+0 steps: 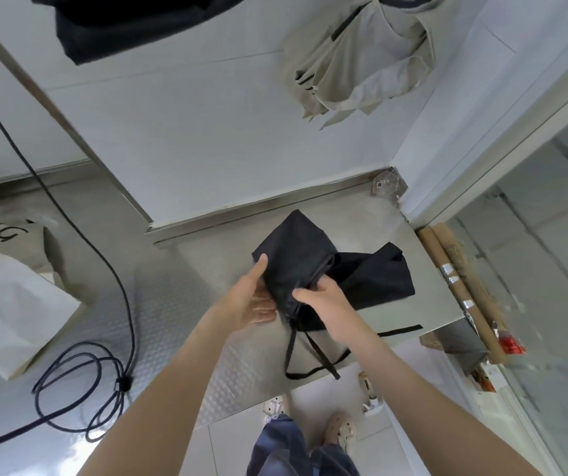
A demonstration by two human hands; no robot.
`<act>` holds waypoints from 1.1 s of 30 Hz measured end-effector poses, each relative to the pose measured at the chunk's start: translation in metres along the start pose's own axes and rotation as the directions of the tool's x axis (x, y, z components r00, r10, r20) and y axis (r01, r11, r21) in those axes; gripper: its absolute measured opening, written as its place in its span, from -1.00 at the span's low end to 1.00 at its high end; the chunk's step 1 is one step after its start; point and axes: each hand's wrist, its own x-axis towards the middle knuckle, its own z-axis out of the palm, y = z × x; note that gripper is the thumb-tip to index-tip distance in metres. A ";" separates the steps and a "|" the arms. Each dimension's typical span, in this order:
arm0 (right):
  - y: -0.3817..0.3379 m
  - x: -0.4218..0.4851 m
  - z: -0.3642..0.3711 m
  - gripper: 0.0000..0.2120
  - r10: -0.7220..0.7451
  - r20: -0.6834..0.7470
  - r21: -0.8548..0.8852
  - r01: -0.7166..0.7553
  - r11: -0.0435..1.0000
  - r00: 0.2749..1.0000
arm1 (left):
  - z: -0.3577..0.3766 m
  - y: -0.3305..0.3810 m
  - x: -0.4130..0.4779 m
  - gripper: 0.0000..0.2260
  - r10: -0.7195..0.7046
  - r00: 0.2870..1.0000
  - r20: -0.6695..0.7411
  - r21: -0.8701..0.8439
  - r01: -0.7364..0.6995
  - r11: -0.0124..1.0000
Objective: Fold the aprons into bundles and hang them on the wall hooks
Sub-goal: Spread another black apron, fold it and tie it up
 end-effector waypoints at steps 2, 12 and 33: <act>0.002 -0.009 0.012 -0.82 0.006 0.071 -0.017 -0.005 1.000 0.997 | -0.007 -0.001 -0.002 -0.08 0.006 0.998 0.069 -0.096 0.001 0.995; 0.000 -0.022 0.024 -0.58 0.159 0.448 0.007 -0.181 0.983 0.880 | -0.024 -0.022 0.007 -0.56 0.096 0.995 -0.029 -0.190 -0.099 0.977; 0.030 0.020 0.015 -0.79 -0.180 0.007 -0.689 0.135 0.712 0.984 | -0.001 -0.020 0.007 -0.91 0.450 0.849 -0.276 0.392 -0.328 0.860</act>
